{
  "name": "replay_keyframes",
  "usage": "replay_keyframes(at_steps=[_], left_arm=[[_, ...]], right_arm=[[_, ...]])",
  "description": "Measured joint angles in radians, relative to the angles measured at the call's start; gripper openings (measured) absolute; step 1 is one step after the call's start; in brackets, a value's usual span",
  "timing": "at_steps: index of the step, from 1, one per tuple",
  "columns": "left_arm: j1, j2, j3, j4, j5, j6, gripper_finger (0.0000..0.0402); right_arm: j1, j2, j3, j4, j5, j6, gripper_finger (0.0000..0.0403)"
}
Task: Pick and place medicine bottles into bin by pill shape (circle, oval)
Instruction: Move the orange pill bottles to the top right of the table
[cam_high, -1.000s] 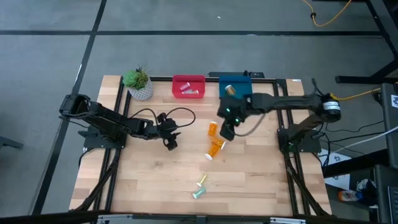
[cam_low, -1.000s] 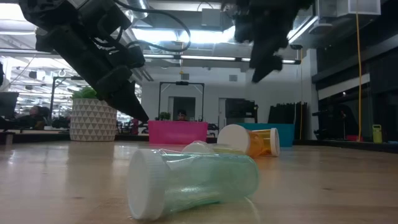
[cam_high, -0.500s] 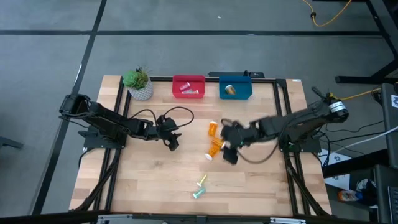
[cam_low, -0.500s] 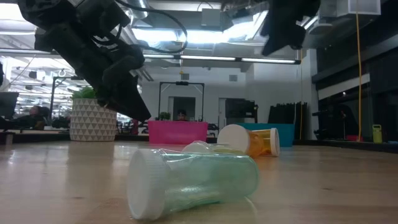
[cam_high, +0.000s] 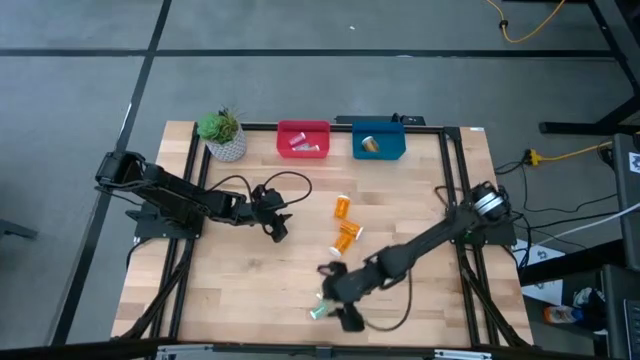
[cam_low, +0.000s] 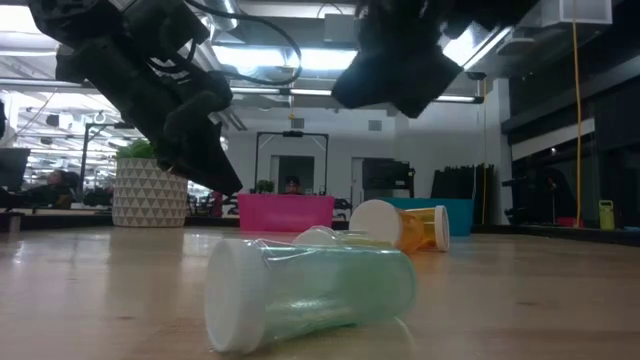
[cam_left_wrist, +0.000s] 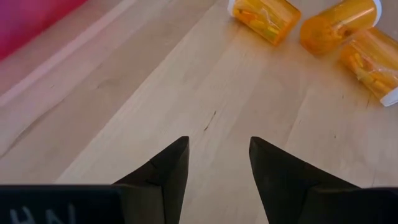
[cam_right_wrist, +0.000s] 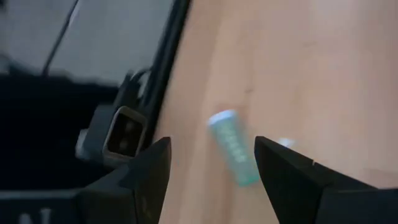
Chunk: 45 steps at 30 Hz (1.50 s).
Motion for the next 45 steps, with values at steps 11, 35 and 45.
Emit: replay_keyframes(at_steps=[11,35,45], left_arm=[[0.0,0.0,0.0,-0.022,0.0,-0.088,0.0163],[0.0,0.0,0.0,-0.013,0.0,-0.098,0.0163],[0.0,0.0,0.0,-0.013,0.0,-0.098,0.0163]], right_arm=[[0.085,0.193,0.251,-0.133,0.157,-0.131,0.0232],[-0.027,0.261,0.245,-0.368,0.32,0.039,0.0232],[-0.146,0.253,0.251,-0.532,0.255,-0.022,0.0232]])
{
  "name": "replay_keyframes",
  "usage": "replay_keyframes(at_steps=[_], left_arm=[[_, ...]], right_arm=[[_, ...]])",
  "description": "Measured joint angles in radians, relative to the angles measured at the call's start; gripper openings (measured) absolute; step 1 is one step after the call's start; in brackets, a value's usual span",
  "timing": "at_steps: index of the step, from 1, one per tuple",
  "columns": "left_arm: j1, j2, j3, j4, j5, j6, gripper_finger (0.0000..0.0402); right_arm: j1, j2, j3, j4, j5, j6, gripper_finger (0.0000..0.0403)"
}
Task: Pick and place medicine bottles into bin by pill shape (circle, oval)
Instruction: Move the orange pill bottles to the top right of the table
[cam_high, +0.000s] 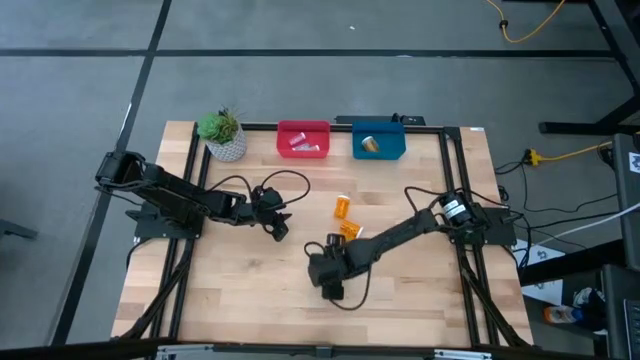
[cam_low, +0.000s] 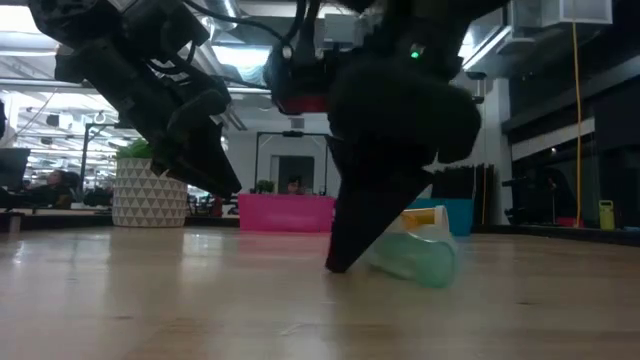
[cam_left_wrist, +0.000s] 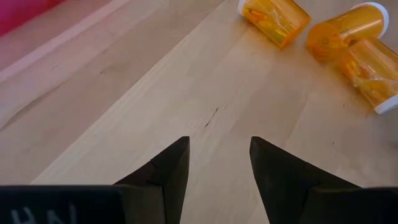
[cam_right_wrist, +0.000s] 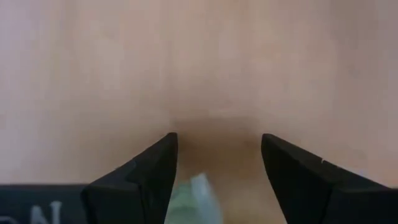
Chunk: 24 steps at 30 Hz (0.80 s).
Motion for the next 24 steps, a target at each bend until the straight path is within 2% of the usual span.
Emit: replay_keyframes(at_steps=[6,10,14,18,21,24], left_arm=[[0.0,0.0,0.0,0.0,0.0,0.0,0.0163],[0.0,0.0,0.0,-0.001,0.0,0.0,0.0163],[0.0,0.0,0.0,-0.004,0.0,0.0,0.0163],[0.0,0.0,0.0,-0.005,0.0,0.0,0.0163],[0.0,0.0,0.0,-0.006,0.0,0.001,0.0163],[0.0,0.0,0.0,-0.007,0.0,0.0,0.0163]], right_arm=[[-0.072,-0.01,-0.011,-0.12,-0.001,-0.076,0.0232],[-0.127,-0.062,-0.082,-0.14,0.0,-0.101,0.0232],[-0.188,-0.163,-0.218,-0.081,0.012,-0.121,0.0232],[-0.254,-0.277,-0.37,0.032,0.093,-0.148,0.0232],[-0.295,-0.358,-0.468,0.098,0.122,-0.113,0.0232],[-0.315,-0.418,-0.539,0.134,0.106,-0.05,0.0232]])
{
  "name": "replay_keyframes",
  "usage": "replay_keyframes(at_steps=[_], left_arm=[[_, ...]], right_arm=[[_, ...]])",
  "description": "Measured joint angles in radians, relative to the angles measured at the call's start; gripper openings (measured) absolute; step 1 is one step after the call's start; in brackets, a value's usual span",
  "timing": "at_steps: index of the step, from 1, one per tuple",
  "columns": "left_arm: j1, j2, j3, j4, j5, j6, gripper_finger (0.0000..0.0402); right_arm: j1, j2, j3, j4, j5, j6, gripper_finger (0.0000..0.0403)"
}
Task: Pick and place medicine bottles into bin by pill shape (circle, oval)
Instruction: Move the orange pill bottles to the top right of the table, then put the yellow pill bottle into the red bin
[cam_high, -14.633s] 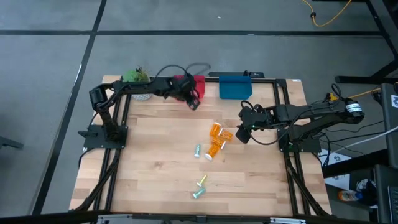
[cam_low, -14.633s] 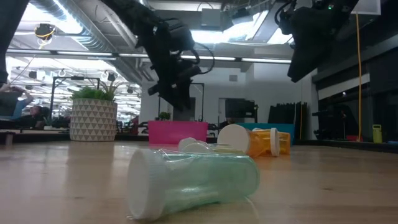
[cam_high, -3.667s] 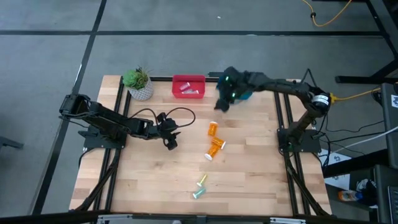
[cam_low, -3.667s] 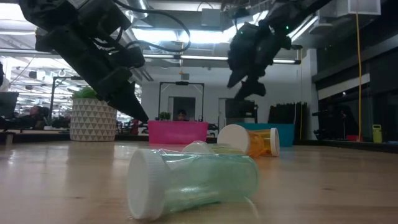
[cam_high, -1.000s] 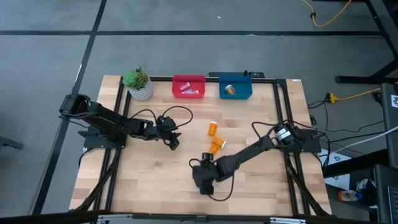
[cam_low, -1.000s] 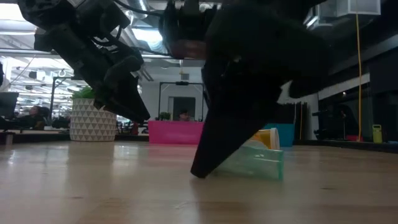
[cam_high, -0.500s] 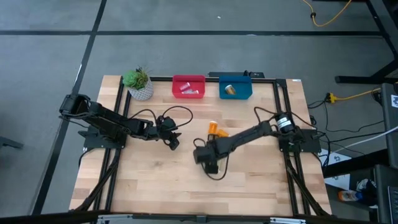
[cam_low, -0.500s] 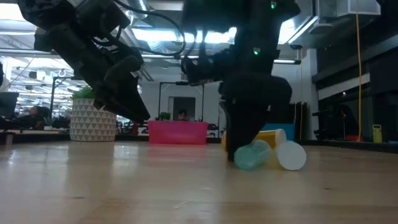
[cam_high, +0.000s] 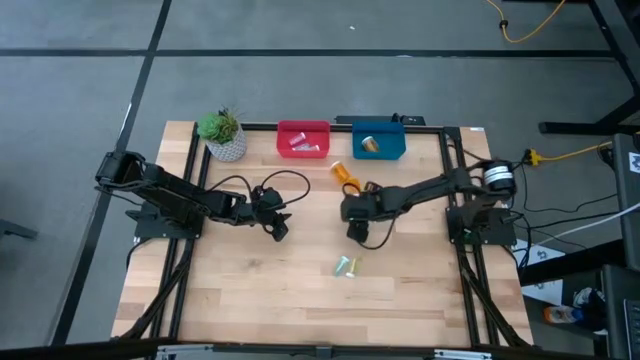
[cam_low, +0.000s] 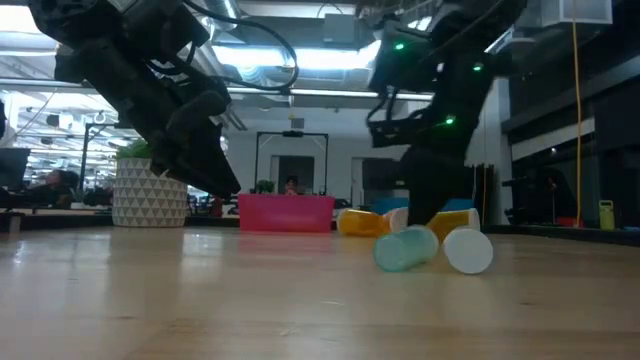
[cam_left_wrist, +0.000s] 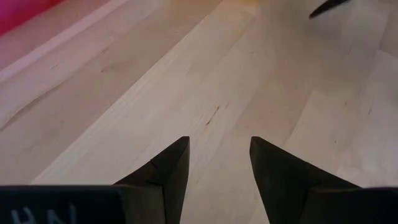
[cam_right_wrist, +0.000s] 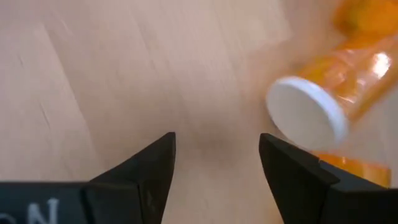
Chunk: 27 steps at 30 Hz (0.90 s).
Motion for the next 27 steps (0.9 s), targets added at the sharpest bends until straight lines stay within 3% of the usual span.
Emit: replay_keyframes(at_steps=[7,14,21,27], left_arm=[[0.0,0.0,0.0,0.0,0.0,0.0,0.0163],[0.0,0.0,0.0,0.001,-0.02,0.0,0.0163],[0.0,0.0,0.0,0.003,-0.048,0.052,0.0163],[0.0,0.0,0.0,0.003,-0.049,0.053,0.0163]], right_arm=[[0.002,-0.135,-0.027,0.029,0.095,0.126,0.0232],[0.047,-0.212,-0.024,0.037,0.079,0.296,0.0232],[0.16,-0.178,-0.028,0.065,-0.181,0.517,0.0232],[0.321,-0.154,-0.028,0.149,-0.223,0.541,0.0232]])
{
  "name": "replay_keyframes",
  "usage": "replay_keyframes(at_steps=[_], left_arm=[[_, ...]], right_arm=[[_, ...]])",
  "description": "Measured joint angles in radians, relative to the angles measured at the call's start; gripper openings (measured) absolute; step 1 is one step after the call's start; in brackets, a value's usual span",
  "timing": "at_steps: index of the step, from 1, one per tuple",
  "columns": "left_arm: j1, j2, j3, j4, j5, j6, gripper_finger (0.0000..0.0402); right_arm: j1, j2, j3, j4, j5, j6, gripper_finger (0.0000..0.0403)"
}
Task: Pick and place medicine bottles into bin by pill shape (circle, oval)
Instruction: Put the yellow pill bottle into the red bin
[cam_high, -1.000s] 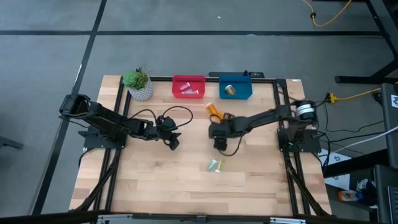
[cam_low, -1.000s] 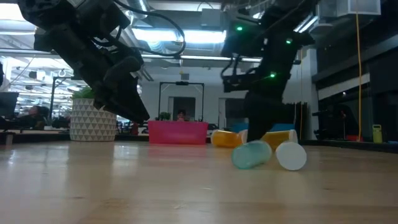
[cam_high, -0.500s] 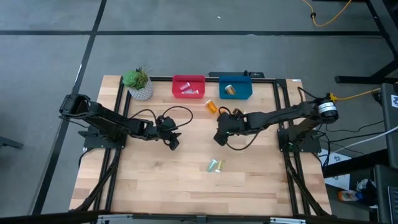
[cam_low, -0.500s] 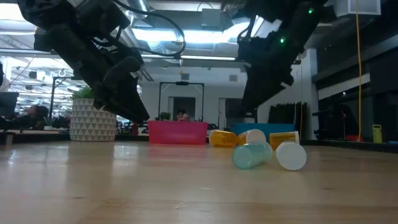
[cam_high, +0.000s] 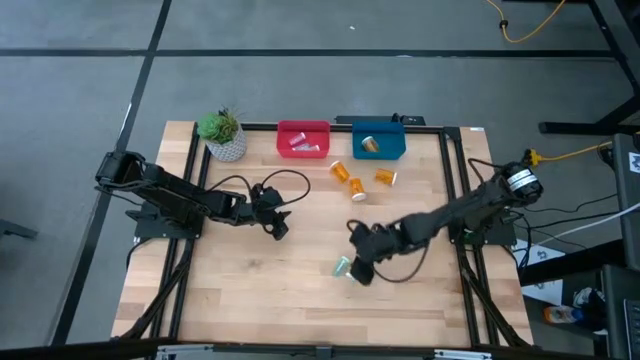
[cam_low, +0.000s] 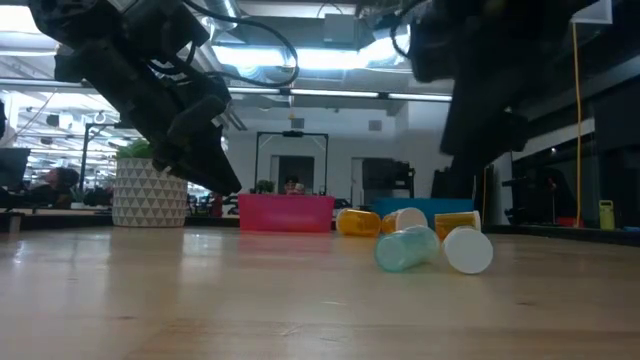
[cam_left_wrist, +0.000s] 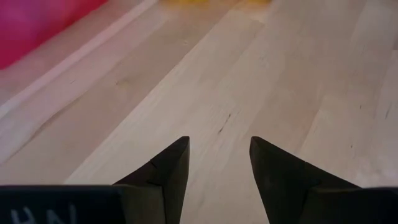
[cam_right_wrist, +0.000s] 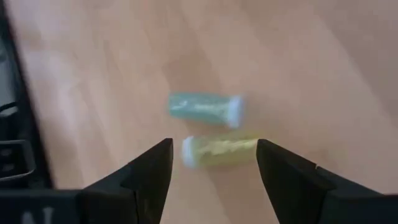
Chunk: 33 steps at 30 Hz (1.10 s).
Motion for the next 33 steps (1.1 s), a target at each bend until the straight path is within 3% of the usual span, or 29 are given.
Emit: replay_keyframes(at_steps=[6,12,20,23,33], left_arm=[[0.0,0.0,0.0,0.005,-0.011,0.003,0.0163],[-0.021,0.0,0.0,0.018,-0.014,0.118,0.0163],[-0.084,0.0,0.0,0.353,-0.014,0.401,0.0163],[-0.12,0.0,0.0,0.396,-0.013,0.495,0.0163],[-0.166,0.0,0.0,0.356,-0.011,0.47,0.0163]], right_arm=[[0.068,0.022,0.001,0.007,-0.016,0.097,0.0232],[0.08,0.095,0.001,0.007,-0.09,0.128,0.0232],[0.076,0.136,0.001,0.019,-0.012,0.136,0.0232],[0.076,0.139,0.001,0.018,0.004,0.172,0.0232],[0.066,0.144,0.002,0.059,0.052,0.144,0.0232]])
